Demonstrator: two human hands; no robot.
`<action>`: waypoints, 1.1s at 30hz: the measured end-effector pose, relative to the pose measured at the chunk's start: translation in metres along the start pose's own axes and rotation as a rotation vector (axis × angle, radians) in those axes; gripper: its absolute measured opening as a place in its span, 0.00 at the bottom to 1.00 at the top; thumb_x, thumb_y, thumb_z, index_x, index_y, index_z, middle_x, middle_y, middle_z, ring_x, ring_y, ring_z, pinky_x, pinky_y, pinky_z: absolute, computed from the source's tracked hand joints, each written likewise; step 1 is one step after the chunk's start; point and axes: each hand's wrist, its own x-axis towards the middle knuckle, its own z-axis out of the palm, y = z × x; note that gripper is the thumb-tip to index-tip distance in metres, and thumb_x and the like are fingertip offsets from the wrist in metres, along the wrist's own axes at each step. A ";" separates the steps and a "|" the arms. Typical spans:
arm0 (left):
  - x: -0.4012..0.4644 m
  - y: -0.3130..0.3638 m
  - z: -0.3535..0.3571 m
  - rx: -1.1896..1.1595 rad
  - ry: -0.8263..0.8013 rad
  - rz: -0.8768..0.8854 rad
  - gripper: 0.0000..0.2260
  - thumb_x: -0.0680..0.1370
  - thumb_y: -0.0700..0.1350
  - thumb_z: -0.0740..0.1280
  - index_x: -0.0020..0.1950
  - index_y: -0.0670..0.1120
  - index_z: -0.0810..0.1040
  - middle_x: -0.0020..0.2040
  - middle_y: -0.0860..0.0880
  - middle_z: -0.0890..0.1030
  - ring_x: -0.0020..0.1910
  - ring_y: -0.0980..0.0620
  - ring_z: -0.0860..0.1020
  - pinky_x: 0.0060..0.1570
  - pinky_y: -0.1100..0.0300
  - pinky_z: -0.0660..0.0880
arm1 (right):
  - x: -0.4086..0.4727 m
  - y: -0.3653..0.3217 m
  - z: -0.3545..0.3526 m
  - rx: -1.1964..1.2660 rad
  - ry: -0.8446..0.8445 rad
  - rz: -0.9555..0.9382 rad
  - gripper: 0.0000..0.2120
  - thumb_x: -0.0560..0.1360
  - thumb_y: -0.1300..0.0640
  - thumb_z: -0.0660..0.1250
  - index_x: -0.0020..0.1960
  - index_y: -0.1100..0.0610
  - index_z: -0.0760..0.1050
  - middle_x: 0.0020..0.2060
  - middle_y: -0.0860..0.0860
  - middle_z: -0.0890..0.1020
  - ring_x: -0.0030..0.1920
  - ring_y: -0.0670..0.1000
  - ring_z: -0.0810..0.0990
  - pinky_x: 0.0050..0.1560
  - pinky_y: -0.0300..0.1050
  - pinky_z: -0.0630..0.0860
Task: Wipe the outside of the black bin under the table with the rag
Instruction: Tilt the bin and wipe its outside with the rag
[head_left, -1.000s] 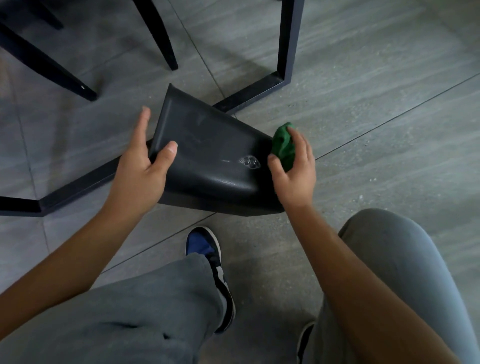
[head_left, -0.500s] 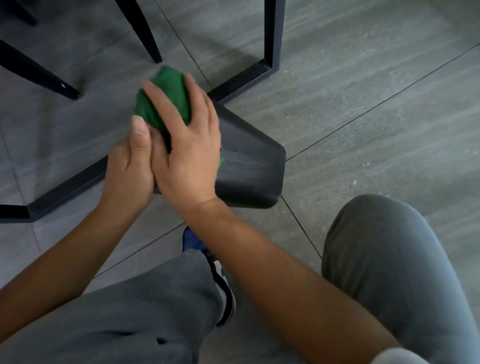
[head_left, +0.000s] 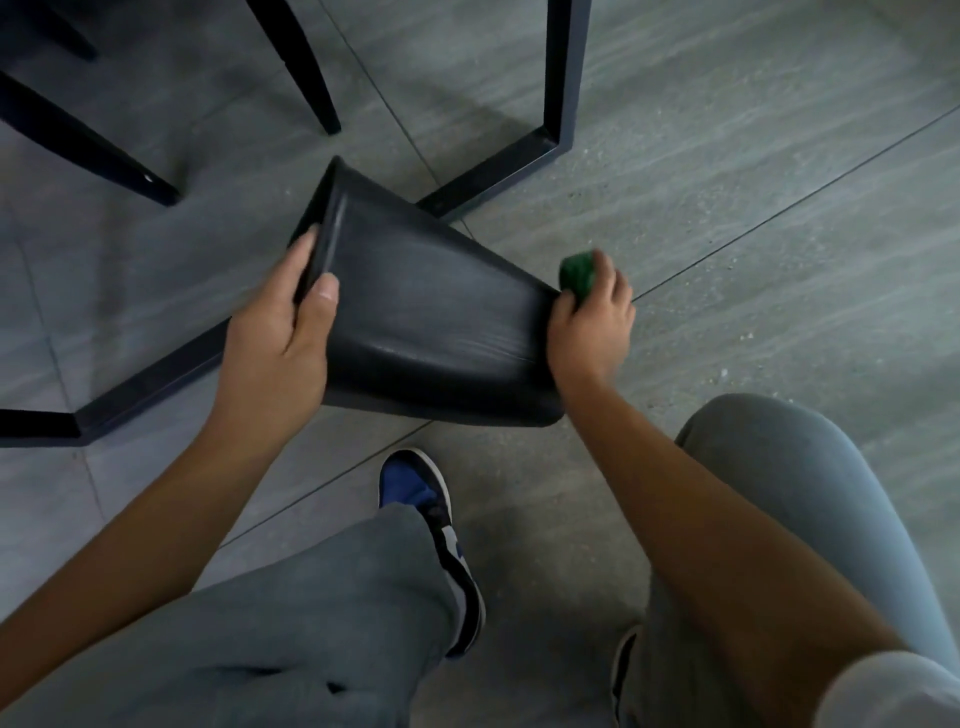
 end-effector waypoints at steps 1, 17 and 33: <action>0.001 0.002 0.002 0.013 -0.011 0.010 0.21 0.89 0.49 0.57 0.83 0.50 0.65 0.77 0.54 0.72 0.73 0.65 0.69 0.67 0.80 0.63 | 0.000 0.006 -0.001 0.018 -0.001 0.062 0.28 0.81 0.53 0.63 0.80 0.50 0.65 0.76 0.56 0.71 0.73 0.61 0.72 0.67 0.63 0.76; 0.005 0.011 0.008 0.141 -0.029 0.145 0.20 0.87 0.47 0.55 0.77 0.42 0.71 0.54 0.51 0.81 0.50 0.54 0.81 0.50 0.64 0.72 | -0.069 -0.140 -0.019 0.172 -0.023 -0.659 0.17 0.76 0.50 0.73 0.64 0.52 0.84 0.75 0.60 0.74 0.68 0.65 0.73 0.62 0.60 0.75; 0.003 0.007 -0.003 -0.073 0.039 -0.127 0.21 0.89 0.51 0.56 0.82 0.57 0.65 0.75 0.57 0.73 0.72 0.60 0.72 0.64 0.73 0.66 | -0.043 -0.032 -0.013 -0.110 -0.021 -0.438 0.22 0.75 0.56 0.72 0.69 0.55 0.78 0.72 0.61 0.74 0.66 0.66 0.75 0.51 0.56 0.81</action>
